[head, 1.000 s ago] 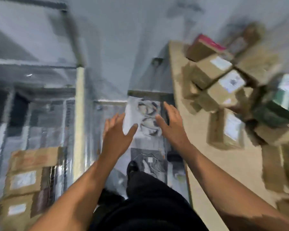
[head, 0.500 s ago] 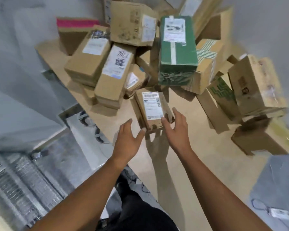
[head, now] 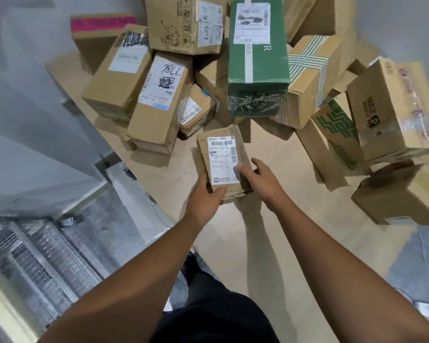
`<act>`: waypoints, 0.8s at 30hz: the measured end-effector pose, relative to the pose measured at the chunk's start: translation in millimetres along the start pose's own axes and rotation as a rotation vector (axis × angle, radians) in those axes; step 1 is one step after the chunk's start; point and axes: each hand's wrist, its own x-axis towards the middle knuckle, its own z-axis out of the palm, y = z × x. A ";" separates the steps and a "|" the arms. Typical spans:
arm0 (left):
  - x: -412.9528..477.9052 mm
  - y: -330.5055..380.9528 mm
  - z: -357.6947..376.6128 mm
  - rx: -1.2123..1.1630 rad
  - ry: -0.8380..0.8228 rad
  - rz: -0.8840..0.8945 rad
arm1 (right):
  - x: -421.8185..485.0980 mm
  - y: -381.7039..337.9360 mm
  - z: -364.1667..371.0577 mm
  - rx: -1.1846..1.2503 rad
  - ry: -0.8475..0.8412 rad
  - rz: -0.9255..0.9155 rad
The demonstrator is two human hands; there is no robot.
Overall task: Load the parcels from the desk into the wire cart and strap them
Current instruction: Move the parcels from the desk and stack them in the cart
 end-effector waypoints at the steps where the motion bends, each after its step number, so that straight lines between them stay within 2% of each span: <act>1: -7.6 -1.4 -2.0 -0.030 0.005 0.003 | -5.5 1.9 0.6 0.026 -0.038 -0.003; 5: -38.2 -10.2 -11.6 -0.187 0.090 0.003 | -41.1 16.0 11.6 0.127 -0.086 -0.045; 9: -70.1 -26.4 -28.6 -0.342 0.096 -0.028 | -78.6 34.4 30.4 0.251 -0.221 -0.026; 15: -113.7 -75.4 -64.5 -0.561 0.180 -0.043 | -112.7 26.4 86.1 0.147 -0.312 -0.072; 24: -211.5 -153.4 -154.9 -0.798 0.578 0.069 | -177.4 -35.7 215.5 -0.116 -0.574 -0.367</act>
